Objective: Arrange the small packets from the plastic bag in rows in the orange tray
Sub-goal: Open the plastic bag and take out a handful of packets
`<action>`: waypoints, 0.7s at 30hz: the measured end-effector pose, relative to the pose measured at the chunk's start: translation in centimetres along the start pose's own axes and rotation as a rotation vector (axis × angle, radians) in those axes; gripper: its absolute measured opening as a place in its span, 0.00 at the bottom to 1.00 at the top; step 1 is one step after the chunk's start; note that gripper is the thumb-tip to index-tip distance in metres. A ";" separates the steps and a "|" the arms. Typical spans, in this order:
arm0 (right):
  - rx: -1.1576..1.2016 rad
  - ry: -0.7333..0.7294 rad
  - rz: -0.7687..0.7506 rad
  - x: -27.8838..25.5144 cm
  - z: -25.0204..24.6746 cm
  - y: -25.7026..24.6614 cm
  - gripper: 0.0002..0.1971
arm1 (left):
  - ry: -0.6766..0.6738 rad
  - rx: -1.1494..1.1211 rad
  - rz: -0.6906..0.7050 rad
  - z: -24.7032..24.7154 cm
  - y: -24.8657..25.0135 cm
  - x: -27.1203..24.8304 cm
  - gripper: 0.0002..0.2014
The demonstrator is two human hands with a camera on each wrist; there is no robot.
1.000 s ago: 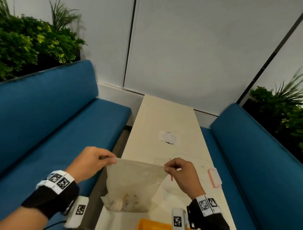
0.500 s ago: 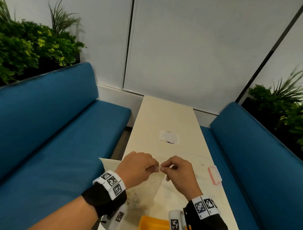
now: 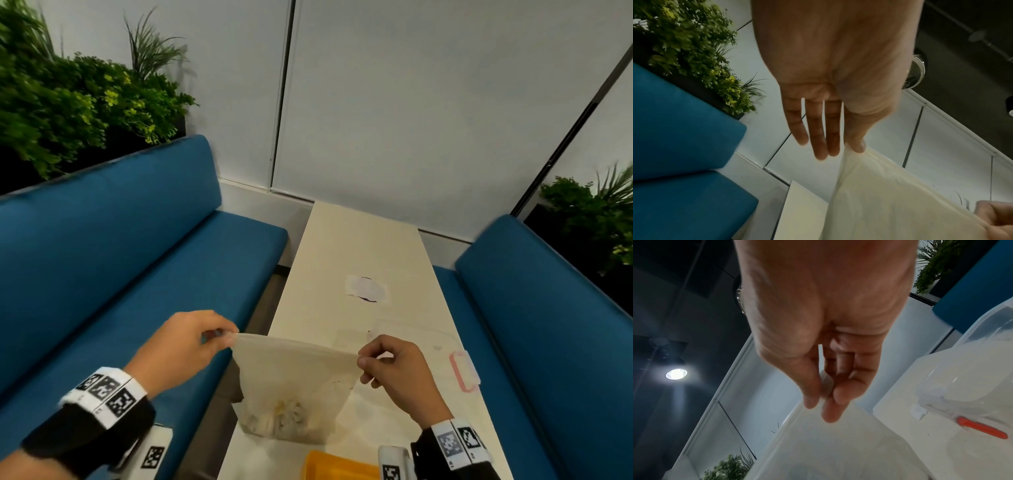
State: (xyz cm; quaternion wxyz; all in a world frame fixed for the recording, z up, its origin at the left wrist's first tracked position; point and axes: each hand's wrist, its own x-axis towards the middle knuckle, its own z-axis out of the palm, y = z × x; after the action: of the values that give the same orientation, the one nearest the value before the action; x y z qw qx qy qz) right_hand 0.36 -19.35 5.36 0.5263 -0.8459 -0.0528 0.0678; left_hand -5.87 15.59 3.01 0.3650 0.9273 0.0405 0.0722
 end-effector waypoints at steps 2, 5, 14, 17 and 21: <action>0.067 -0.048 0.024 -0.1 0.3 -0.6 0.04 | -0.062 -0.061 -0.037 0.3 0.6 0.1 0.05; 0.079 -0.071 0.092 0.3 1.2 -1.0 0.11 | -0.102 -0.042 -0.077 1.3 1.5 0.9 0.07; -0.201 -0.009 0.109 4.0 2.0 -2.2 0.12 | -0.053 0.318 -0.073 2.2 5.4 5.8 0.10; -0.356 0.071 0.000 5.8 1.7 -3.6 0.06 | 0.038 0.294 -0.035 1.9 7.2 7.8 0.09; -0.257 0.255 -0.178 7.0 0.4 -6.4 0.07 | 0.220 0.023 0.070 -0.2 10.0 9.0 0.08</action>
State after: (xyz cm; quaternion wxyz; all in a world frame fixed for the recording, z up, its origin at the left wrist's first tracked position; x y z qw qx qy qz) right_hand 7.10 -15.09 10.53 0.4202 -0.9000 -0.0685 -0.0939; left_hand 3.22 9.59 10.90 0.3451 0.9187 0.0486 0.1859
